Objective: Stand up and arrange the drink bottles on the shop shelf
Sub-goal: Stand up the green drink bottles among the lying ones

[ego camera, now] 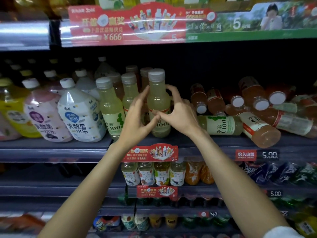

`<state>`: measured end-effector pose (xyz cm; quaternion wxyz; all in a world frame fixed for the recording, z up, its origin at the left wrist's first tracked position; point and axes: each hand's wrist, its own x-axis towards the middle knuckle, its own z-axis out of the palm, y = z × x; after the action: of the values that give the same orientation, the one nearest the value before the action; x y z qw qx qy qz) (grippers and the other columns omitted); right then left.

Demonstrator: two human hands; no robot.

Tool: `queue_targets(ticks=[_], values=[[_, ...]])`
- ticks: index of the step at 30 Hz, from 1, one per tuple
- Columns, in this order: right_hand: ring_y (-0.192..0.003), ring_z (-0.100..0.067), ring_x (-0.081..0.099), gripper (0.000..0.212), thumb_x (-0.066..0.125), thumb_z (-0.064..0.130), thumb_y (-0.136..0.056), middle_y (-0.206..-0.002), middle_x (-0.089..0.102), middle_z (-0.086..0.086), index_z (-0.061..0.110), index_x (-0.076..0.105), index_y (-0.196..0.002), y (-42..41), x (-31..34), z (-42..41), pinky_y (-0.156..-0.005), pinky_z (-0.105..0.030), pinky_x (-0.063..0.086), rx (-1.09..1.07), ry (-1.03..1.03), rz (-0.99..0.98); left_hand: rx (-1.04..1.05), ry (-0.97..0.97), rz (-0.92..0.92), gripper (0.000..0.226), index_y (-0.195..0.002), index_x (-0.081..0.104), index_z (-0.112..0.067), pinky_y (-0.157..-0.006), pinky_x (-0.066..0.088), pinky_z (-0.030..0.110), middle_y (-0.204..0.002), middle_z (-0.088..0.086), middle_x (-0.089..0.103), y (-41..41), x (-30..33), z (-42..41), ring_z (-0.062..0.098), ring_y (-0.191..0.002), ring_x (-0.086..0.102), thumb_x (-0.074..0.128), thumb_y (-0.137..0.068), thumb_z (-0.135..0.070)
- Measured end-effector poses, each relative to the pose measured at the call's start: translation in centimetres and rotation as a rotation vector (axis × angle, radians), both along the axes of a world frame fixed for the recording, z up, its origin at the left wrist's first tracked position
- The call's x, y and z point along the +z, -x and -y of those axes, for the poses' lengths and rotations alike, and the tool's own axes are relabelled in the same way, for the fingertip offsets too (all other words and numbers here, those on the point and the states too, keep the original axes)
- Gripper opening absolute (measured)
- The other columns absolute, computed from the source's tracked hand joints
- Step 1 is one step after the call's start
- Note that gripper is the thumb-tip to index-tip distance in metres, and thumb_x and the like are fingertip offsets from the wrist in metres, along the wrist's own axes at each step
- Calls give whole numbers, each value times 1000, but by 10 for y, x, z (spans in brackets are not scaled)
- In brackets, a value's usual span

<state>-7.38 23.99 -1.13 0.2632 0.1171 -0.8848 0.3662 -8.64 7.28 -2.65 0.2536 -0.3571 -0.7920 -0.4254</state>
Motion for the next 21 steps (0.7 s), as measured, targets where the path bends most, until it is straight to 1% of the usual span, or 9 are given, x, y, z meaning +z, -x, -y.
queue_targets(ticks=[5,10,12,14,15,16,18,19,21], values=[[-108,-24,59,77,72,54,-73,-116,64,2,34,31,-135,2,-11,18,-89,-44,49,22,50,100,89,139,-3,90,-152,17,-16,-106,38,50,-153,-1,23,-1,-17,14,18,-141,26,68,-79,-25],[-108,-21,60,77,73,52,-74,-118,63,3,31,32,-136,3,-13,35,-87,-40,52,42,70,103,213,127,-78,93,-150,23,-8,-108,38,43,-151,9,29,-3,-27,22,21,-139,26,79,-76,-14],[-107,-18,61,75,72,49,-77,-121,63,2,29,32,-137,1,-13,37,-86,-38,53,90,54,114,242,93,-87,92,-149,25,-8,-105,41,46,-149,10,31,-3,-30,23,22,-137,29,79,-75,-13],[-111,-11,58,71,70,42,-82,-127,59,1,27,32,-140,-2,-12,29,-89,-31,53,172,74,128,241,68,-83,91,-149,24,-9,-104,41,48,-150,9,30,-3,-34,23,22,-137,30,78,-77,-16],[-115,-8,54,69,68,39,-84,-131,56,1,26,32,-142,-6,-12,20,-92,-27,50,195,64,123,245,64,-85,90,-149,24,-10,-107,39,45,-150,9,30,-4,-35,22,22,-137,29,78,-78,-17],[-119,-8,51,66,66,36,-86,-134,54,1,24,33,-143,-11,-14,8,-95,-26,47,183,14,102,259,62,-95,88,-149,25,-10,-111,35,37,-150,10,30,-5,-36,20,22,-137,29,77,-79,-18],[-128,-16,43,62,64,32,-88,-138,50,-1,21,36,-143,-21,-19,-22,-101,-35,44,75,-212,22,311,61,-139,83,-147,30,-9,-111,24,14,-147,14,35,-9,-38,15,25,-134,33,77,-79,-15],[-131,-20,40,63,64,31,-88,-139,48,-3,21,36,-143,-27,-21,-37,-102,-40,43,-1,-357,-1,339,49,-157,80,-145,33,-9,-108,20,8,-145,16,38,-12,-39,13,26,-132,35,76,-79,-13],[-134,-28,34,70,64,31,-86,-144,41,-8,23,30,-147,-35,-22,-64,-103,-45,38,-170,-669,66,385,-3,-158,73,-142,37,-9,-108,22,10,-143,14,41,-15,-41,9,25,-130,38,75,-79,-13]])
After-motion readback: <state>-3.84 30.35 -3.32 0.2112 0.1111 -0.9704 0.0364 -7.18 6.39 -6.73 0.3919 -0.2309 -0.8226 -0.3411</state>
